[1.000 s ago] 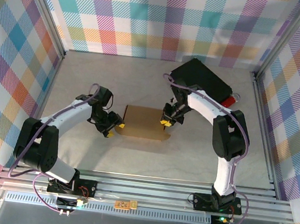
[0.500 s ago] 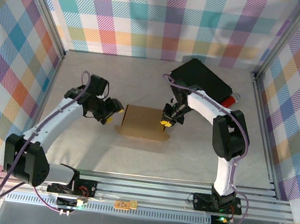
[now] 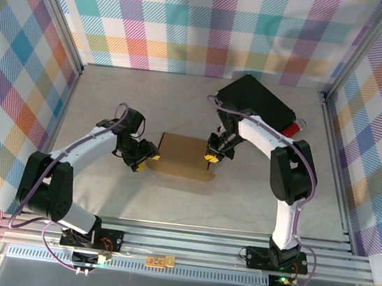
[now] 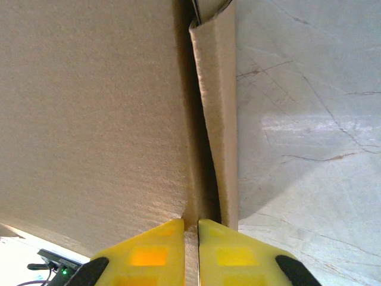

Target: Fold the paper box

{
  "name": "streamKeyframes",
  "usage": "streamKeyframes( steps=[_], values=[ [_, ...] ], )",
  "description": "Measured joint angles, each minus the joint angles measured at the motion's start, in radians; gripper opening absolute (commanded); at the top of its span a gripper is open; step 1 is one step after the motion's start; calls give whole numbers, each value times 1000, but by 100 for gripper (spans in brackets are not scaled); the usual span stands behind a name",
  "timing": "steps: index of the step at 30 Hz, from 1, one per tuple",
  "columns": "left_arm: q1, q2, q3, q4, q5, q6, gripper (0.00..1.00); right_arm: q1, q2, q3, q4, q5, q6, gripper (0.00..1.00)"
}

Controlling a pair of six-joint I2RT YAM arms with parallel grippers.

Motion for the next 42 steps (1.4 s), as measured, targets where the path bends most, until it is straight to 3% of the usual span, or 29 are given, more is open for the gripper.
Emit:
streamKeyframes(
  steps=[5,12,17,21,26,30,34,42],
  values=[
    [0,0,-17,35,-7,6,47,0,2,0,-2,0,0,17],
    [0,10,-48,77,-16,15,46,0,2,14,-24,2,-1,21],
    [0,45,-76,96,-15,15,46,0,-8,24,-43,17,-16,37],
    [0,56,-76,109,-13,16,46,-10,-52,2,-35,19,-30,42],
    [0,49,-74,107,-13,23,55,-21,-77,-47,11,-22,-54,53],
    [2,20,-27,64,-7,23,63,-22,-66,-53,39,-55,-81,53],
    [23,-3,63,35,20,26,64,-22,-21,-50,46,-76,-99,52],
    [107,95,256,-67,30,144,54,-26,-11,-47,46,-98,-109,46]
  ],
)
